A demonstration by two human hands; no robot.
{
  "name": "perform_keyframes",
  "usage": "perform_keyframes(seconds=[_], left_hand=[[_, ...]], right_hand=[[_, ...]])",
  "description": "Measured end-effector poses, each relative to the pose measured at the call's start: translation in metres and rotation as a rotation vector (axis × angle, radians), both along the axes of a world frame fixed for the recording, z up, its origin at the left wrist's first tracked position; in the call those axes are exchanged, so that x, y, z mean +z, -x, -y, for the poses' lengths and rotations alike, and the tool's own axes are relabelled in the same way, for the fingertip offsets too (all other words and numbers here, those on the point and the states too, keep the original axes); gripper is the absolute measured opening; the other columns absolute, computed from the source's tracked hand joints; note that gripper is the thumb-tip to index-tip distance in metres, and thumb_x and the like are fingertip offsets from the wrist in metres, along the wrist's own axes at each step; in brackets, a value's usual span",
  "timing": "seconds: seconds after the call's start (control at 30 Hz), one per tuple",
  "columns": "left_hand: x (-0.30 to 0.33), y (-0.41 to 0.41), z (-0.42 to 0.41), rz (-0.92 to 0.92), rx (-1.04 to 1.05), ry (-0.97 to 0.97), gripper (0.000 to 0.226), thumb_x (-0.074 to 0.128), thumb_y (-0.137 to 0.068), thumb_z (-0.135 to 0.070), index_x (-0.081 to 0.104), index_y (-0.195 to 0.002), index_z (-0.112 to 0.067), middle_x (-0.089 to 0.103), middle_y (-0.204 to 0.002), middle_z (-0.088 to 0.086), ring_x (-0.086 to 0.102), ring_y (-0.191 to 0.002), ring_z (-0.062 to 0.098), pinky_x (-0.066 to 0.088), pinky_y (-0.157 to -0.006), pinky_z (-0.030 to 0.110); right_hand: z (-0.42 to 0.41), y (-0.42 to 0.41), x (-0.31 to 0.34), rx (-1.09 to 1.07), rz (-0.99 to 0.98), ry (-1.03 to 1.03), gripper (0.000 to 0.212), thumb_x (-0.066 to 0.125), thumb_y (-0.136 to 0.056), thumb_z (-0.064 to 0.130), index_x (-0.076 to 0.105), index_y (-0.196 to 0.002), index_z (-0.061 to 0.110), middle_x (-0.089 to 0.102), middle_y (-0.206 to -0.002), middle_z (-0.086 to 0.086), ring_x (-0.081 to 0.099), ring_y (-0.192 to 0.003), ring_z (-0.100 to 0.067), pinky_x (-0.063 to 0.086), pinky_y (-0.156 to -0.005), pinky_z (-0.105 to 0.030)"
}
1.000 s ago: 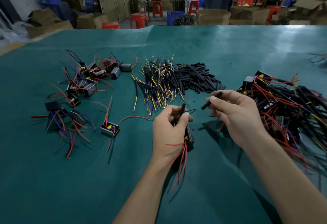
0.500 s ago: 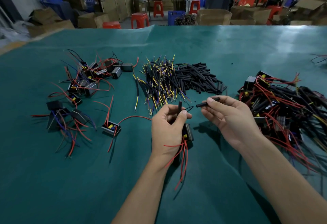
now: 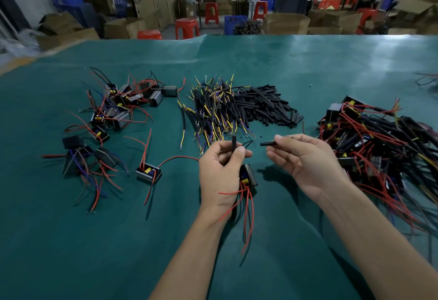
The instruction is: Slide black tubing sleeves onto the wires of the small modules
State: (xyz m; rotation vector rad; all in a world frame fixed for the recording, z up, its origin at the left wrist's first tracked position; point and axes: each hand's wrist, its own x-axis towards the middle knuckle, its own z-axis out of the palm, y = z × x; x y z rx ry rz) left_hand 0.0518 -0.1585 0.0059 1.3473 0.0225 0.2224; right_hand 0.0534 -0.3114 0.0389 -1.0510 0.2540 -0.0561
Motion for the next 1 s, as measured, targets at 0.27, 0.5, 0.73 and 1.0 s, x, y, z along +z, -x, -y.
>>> perform_keyframes(seconds=[0.27, 0.5, 0.73, 1.0], left_hand=[[0.0001, 0.0001, -0.0002, -0.002, -0.011, -0.005, 0.012, 0.064, -0.095, -0.002, 0.064, -0.090, -0.012, 0.077, -0.079, 0.005, 0.069, -0.071, 0.008, 0.052, -0.063, 0.024], [0.0013, 0.0004, 0.0003, 0.008, -0.016, -0.001, 0.012, 0.063, -0.095, 0.000, 0.063, -0.090, -0.011, 0.076, -0.076, 0.003, 0.068, -0.068, 0.005, 0.052, -0.063, 0.021], [0.0013, 0.0002, 0.0013, -0.014, -0.022, 0.021, 0.008, 0.063, -0.095, -0.002, 0.063, -0.093, -0.010, 0.076, -0.076, 0.003, 0.066, -0.068, 0.006, 0.051, -0.060, 0.023], [0.0004, -0.0002, 0.0012, 0.019, -0.013, -0.018, 0.011, 0.064, -0.094, -0.001, 0.068, -0.095, -0.011, 0.075, -0.072, 0.002, 0.060, -0.057, 0.003, 0.047, -0.052, 0.017]], right_hand=[[-0.0024, -0.0007, -0.0010, 0.032, -0.035, -0.116, 0.025, 0.077, -0.067, 0.005, 0.061, -0.085, 0.000, 0.073, -0.075, -0.016, 0.075, -0.071, -0.023, 0.060, -0.063, -0.024], [-0.0054, -0.0010, -0.0019, 0.041, 0.004, -0.077, 0.025, 0.078, -0.068, 0.007, 0.061, -0.085, 0.001, 0.072, -0.074, -0.014, 0.075, -0.072, -0.023, 0.061, -0.065, -0.025], [-0.0015, -0.0001, -0.0025, -0.058, 0.041, 0.072, 0.021, 0.079, -0.077, 0.004, 0.061, -0.086, 0.004, 0.071, -0.072, -0.011, 0.074, -0.068, -0.023, 0.060, -0.062, -0.026], [-0.0037, -0.0032, -0.0031, 0.030, -0.020, -0.083, 0.021, 0.079, -0.073, 0.006, 0.060, -0.082, 0.005, 0.070, -0.072, -0.012, 0.074, -0.068, -0.021, 0.059, -0.061, -0.024]])
